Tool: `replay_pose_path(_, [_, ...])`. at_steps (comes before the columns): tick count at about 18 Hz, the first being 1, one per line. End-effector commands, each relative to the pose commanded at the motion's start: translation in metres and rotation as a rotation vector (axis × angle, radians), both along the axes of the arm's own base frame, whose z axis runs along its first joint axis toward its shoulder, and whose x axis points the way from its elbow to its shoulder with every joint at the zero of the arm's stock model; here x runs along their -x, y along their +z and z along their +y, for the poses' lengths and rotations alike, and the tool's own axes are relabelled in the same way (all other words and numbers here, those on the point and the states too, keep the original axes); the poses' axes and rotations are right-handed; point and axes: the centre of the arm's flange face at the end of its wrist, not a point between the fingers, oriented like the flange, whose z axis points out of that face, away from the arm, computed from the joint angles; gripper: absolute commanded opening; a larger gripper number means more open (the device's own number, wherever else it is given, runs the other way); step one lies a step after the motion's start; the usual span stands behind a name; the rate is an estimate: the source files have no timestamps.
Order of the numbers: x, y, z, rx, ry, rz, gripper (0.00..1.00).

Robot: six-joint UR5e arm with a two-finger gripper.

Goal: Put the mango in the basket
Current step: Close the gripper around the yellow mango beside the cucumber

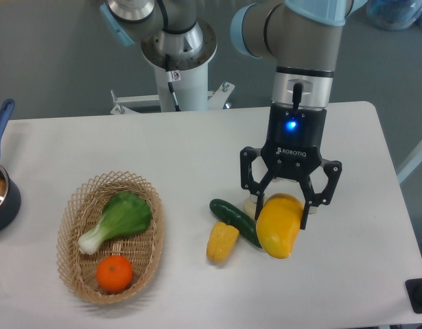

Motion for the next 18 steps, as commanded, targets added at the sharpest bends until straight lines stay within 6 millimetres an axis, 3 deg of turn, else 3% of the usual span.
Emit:
replay_pose_path(13, [-0.006, -0.013, 0.01, 0.012, -0.015, -0.024, 0.37])
replay_pose_path(18, [-0.035, -0.024, 0.031, 0.03, 0.003, -0.092, 0.37])
